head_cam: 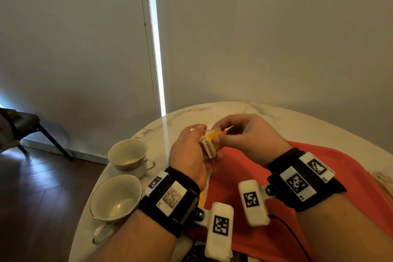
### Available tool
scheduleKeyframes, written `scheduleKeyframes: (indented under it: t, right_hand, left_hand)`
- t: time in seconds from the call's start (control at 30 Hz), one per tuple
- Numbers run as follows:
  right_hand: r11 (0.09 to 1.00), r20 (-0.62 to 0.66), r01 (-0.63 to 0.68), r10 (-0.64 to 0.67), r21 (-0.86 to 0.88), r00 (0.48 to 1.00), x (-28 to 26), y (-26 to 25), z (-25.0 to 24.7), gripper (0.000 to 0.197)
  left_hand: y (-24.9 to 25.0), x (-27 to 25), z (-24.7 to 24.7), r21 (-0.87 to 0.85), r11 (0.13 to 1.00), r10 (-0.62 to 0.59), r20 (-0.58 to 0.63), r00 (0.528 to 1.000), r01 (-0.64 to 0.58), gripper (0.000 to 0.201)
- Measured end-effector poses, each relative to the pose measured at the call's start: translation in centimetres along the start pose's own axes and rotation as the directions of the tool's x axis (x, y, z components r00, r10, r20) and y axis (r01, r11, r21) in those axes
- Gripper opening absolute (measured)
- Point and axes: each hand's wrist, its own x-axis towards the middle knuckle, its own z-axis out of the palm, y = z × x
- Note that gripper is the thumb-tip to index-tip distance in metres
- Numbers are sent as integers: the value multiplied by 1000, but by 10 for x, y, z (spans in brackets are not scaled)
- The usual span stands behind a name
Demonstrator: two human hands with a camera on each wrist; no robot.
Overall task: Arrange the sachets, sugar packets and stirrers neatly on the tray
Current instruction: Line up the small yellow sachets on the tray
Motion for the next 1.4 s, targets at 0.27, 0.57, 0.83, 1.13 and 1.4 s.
scheduleKeyframes:
  t: [0.27,0.57,0.83,1.13,1.4]
  right_hand:
    - [989,-97,73,-61,127,993,5,9,-6,11]
    - [967,-249,48,17,249,968,5,8,-12,10]
    - [930,-102,-3,44,368,994,4,6,-11,11]
    - [903,-105,-15,67,430,992,5,5,-7,30]
    - [850,-204,-134,271,509,941,14,7,1,30]
  left_hand:
    - [-1,-2,3,-41,999,-25,66,997,28,27]
    - [-5,5,-3,-16,1000,22,0,1000,-22,22]
    - [-9,6,-4,131,986,87,137,987,-106,28]
    - [-7,9,-6,194,960,189,92,978,-204,1]
    - [-4,16,-10,155,953,268,-36,963,-259,3]
